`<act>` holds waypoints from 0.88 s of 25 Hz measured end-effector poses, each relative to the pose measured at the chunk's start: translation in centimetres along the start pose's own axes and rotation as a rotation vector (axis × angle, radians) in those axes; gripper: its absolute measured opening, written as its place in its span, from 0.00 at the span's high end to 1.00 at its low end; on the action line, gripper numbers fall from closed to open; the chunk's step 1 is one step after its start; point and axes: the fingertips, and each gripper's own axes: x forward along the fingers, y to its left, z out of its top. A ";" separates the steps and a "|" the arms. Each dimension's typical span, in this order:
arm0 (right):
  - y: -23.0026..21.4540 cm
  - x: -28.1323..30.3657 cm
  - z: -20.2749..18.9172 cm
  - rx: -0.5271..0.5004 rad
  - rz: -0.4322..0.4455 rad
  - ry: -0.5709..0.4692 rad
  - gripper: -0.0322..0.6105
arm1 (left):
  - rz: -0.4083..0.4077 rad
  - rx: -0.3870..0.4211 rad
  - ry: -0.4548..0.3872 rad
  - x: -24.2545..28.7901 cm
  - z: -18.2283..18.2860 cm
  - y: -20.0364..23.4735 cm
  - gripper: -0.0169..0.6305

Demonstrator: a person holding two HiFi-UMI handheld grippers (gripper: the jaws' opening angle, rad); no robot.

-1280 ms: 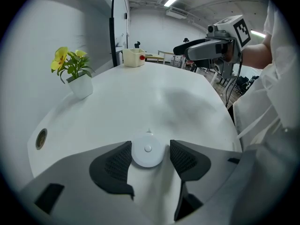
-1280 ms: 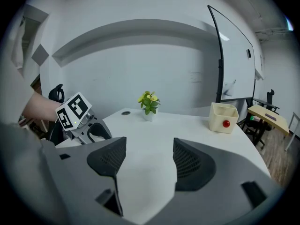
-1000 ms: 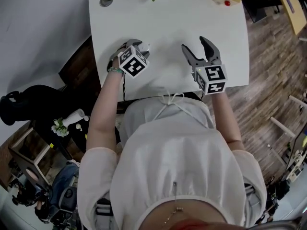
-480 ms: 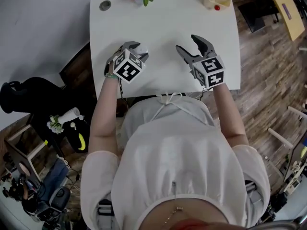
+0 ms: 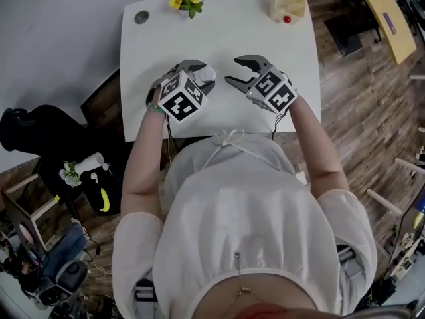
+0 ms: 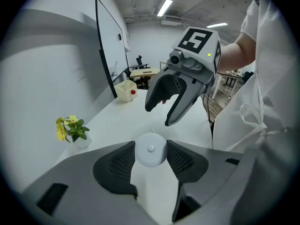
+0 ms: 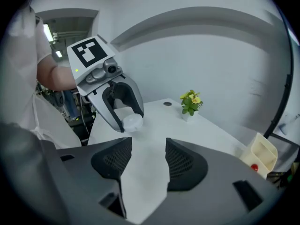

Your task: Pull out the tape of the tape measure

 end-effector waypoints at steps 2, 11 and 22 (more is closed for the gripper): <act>0.6 0.3 0.0 -0.054 0.045 0.020 0.61 | -0.019 0.015 0.012 0.5 0.4 -0.5 0.62; 2.0 0.9 -0.9 -0.194 0.169 0.118 0.76 | -0.083 0.088 0.040 1.7 1.5 -1.9 0.62; 2.5 1.2 -1.0 -0.245 0.190 0.098 0.93 | -0.095 0.113 0.031 1.8 1.2 -1.6 0.62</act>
